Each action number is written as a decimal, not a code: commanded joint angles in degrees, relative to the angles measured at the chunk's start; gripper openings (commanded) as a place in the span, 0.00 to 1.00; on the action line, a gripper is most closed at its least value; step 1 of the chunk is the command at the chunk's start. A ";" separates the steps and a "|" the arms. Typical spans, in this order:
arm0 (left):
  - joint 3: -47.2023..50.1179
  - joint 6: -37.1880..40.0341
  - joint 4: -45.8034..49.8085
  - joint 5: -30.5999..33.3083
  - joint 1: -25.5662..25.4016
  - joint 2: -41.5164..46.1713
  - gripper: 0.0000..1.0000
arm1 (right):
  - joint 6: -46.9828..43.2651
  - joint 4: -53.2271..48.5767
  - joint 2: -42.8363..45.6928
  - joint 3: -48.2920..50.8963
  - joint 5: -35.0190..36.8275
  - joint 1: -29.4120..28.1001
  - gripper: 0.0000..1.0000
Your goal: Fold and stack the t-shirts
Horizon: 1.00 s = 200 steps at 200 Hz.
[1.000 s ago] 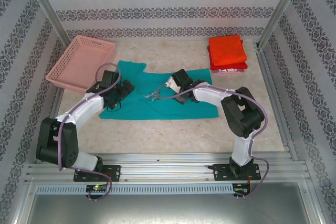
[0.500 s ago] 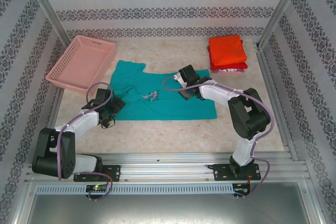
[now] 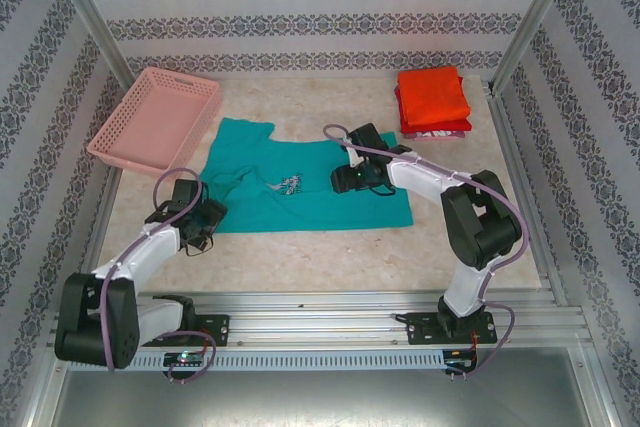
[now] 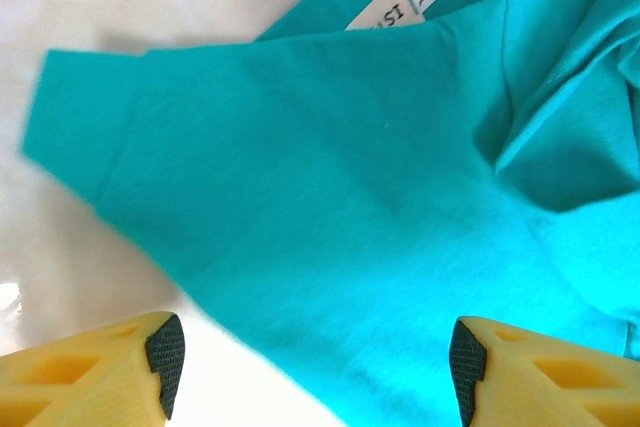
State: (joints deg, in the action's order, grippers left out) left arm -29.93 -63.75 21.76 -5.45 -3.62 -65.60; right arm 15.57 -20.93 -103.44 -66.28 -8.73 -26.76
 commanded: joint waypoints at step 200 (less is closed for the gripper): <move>3.81 3.53 6.23 -1.36 -0.51 5.60 0.68 | 13.78 2.98 13.75 23.65 -5.41 7.51 0.58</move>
State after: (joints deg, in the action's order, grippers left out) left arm -25.91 -59.61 21.50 -8.56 -3.75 -62.89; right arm 27.55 -13.52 -91.20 -44.84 -13.74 -19.62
